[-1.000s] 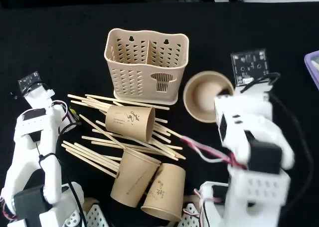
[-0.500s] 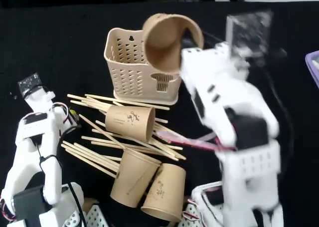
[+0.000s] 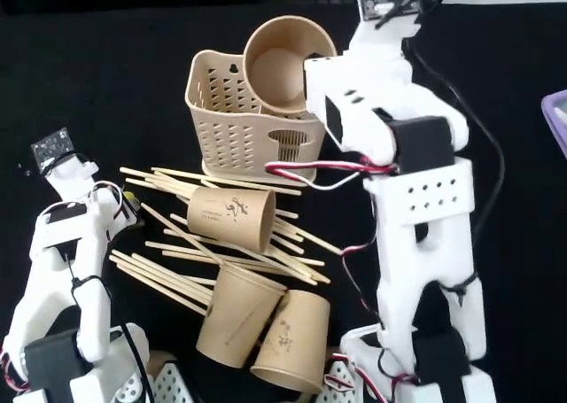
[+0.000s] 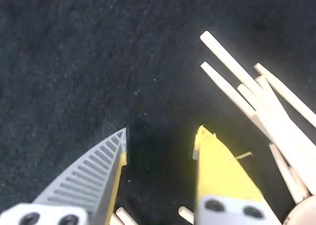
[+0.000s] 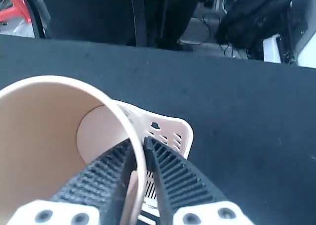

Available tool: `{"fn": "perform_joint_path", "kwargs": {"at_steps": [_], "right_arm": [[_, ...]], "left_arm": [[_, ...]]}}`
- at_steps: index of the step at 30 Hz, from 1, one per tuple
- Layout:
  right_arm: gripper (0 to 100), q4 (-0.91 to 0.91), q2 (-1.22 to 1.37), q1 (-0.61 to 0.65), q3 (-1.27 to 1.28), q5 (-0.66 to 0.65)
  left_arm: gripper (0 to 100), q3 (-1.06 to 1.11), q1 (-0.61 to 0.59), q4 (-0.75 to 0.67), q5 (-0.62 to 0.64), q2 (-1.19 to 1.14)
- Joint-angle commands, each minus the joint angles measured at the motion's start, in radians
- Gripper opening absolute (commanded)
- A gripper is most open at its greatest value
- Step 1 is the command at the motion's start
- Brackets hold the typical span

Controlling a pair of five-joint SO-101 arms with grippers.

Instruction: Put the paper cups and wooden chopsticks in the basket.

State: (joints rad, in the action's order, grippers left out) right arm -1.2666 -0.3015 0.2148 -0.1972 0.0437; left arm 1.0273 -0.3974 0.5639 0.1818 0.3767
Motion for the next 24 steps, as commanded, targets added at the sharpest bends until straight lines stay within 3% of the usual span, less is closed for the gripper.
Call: {"fn": "perform_joint_path", "kwargs": {"at_steps": [1, 8, 16, 24], "right_arm": [[1.1, -0.046, 0.041, -0.006, -0.09, 0.003], [2.2, -0.049, 0.151, -0.04, -0.099, 0.002], [30.2, -0.14, 0.137, -0.037, -0.182, 0.005], [21.5, -0.269, 0.07, -0.037, -0.272, 0.0]], "left_arm": [[22, -0.008, -0.002, -0.011, 0.002, 0.026], [22, -0.005, -0.002, -0.012, 0.002, 0.026], [22, -0.012, -0.002, -0.012, 0.002, 0.026], [22, -0.016, -0.002, -0.012, 0.002, 0.026]]}}
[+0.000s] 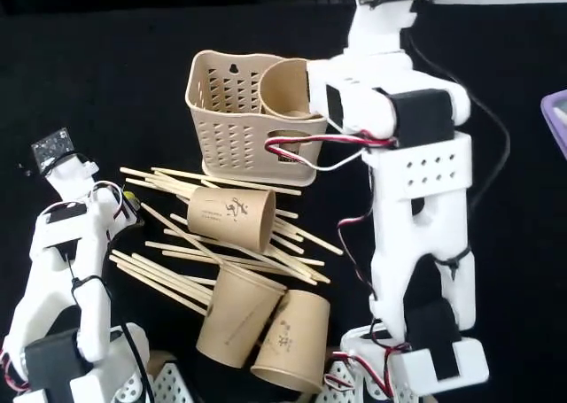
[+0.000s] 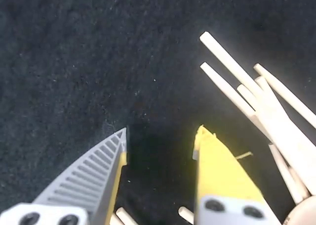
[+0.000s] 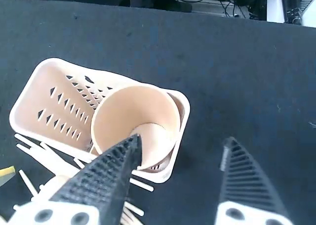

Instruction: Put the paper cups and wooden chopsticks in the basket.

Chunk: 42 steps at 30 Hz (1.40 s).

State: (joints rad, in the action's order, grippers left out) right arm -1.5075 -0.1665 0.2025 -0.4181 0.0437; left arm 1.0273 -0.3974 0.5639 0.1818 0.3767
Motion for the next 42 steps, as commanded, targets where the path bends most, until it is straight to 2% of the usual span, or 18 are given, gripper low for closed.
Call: {"fn": "perform_joint_path", "kwargs": {"at_steps": [1, 3, 6, 10, 16, 23, 25, 31, 37, 42], "right_arm": [[20.6, -0.049, -0.071, -0.023, -0.051, 0.0], [19.7, -0.114, -0.073, 0.011, -0.053, -0.002], [19.8, -0.241, -0.067, 0.095, -0.05, -0.087], [19.5, -0.247, -0.11, 0.204, 0.073, -0.13], [19.8, -0.114, -0.251, 0.333, 0.469, -0.13], [19.8, 0.292, -0.377, 0.396, 0.981, -0.124], [19.8, 0.388, -0.377, 0.396, 1.064, -0.06], [19.8, 0.535, -0.377, 0.396, 1.162, 0.15], [19.8, 0.548, -0.377, 0.41, 1.164, 0.166], [19.8, 0.549, -0.377, 0.505, 1.164, 0.163]], "left_arm": [[22, -0.016, -0.002, -0.012, 0.002, 0.026], [22, -0.015, -0.002, -0.012, 0.002, 0.026], [22, -0.015, -0.002, -0.014, 0.002, 0.026], [22, -0.015, -0.001, -0.014, 0.002, 0.026], [22, -0.015, -0.001, -0.014, 0.002, 0.026], [22, -0.016, -0.001, -0.014, 0.002, 0.026], [22, -0.016, -0.001, -0.014, 0.002, 0.026], [22, -0.016, -0.001, -0.014, 0.002, 0.026], [22, -0.016, -0.001, -0.014, 0.002, 0.028], [22, -0.016, -0.001, -0.014, 0.002, 0.029]]}}
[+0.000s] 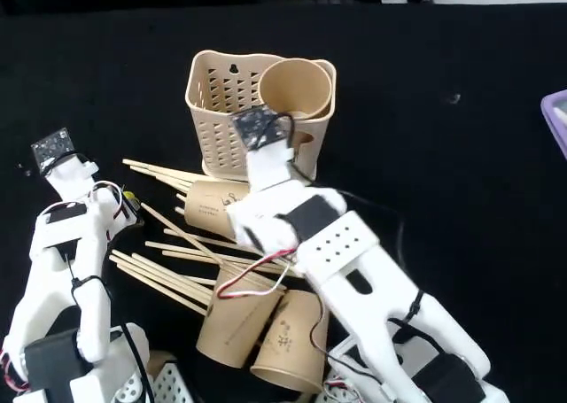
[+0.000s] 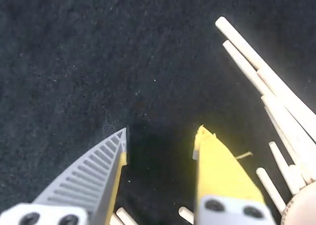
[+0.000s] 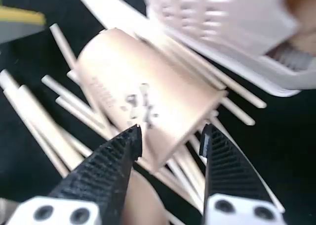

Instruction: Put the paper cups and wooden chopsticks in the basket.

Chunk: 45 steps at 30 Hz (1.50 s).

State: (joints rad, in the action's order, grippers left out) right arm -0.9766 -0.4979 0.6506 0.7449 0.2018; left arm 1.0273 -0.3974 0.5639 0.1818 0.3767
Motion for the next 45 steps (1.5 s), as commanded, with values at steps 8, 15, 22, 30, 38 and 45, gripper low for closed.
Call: {"fn": "perform_joint_path", "kwargs": {"at_steps": [8, 15, 22, 30, 38, 45], "right_arm": [[19.5, 0.115, -0.044, 0.064, 0.065, 0.005], [18.8, 0.112, -0.05, 0.064, 0.101, -0.046], [3.2, 0.109, -0.054, 0.061, 0.093, -0.233], [1.1, -0.048, -0.193, 0.061, -0.002, -0.358], [1.1, -0.316, -0.412, -0.002, -0.268, -0.652], [1.1, -0.559, -0.318, -0.186, -0.668, -0.77]], "left_arm": [[22, -0.016, -0.001, -0.014, 0.002, 0.029], [22, -0.016, -0.001, -0.014, 0.002, 0.031], [22, -0.016, -0.001, -0.014, 0.002, 0.028], [22, -0.016, -0.001, -0.014, 0.002, 0.028], [22, -0.016, -0.001, -0.014, 0.002, 0.028], [22, -0.016, -0.001, -0.015, 0.002, 0.028]]}}
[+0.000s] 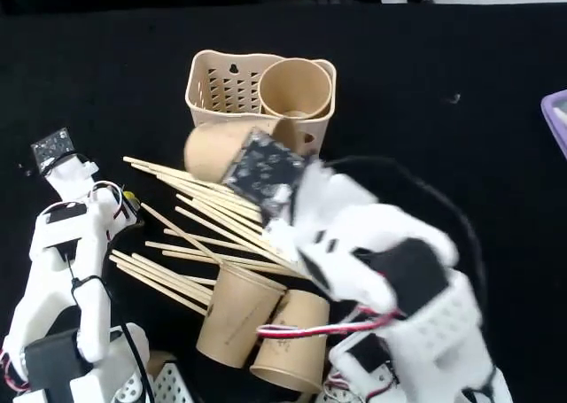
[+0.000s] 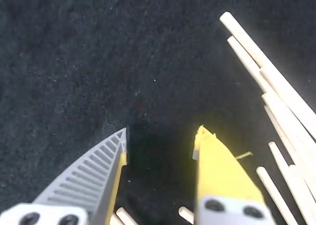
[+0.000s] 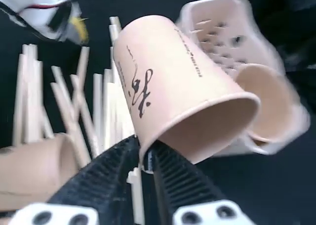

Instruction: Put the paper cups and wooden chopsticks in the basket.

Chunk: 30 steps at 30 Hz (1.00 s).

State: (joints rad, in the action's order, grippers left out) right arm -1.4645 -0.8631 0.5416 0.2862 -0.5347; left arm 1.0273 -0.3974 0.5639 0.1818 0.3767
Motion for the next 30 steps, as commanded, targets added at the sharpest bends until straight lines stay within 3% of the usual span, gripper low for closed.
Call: {"fn": "perform_joint_path", "kwargs": {"at_steps": [1, 4, 10, 17, 22, 30], "right_arm": [[1.1, -0.097, 0.074, -0.097, -0.28, -0.043], [1.1, -0.172, 0.174, -0.149, -0.493, -0.117], [1.1, -0.295, 0.415, -0.269, -0.777, -0.402], [1.1, -0.295, 0.613, -0.384, -0.946, -0.486], [1.1, -0.295, 0.674, -0.391, -0.947, -0.549], [1.2, -0.296, 0.73, -0.364, -0.932, -0.546]], "left_arm": [[22, -0.016, -0.001, -0.015, 0.002, 0.028], [22, -0.016, -0.001, -0.015, 0.002, 0.028], [22, -0.016, -0.001, -0.015, 0.002, 0.028], [22, -0.016, -0.001, -0.015, 0.002, 0.028], [22, -0.016, -0.001, -0.015, 0.002, 0.028], [22, -0.016, -0.001, -0.015, 0.002, 0.028]]}}
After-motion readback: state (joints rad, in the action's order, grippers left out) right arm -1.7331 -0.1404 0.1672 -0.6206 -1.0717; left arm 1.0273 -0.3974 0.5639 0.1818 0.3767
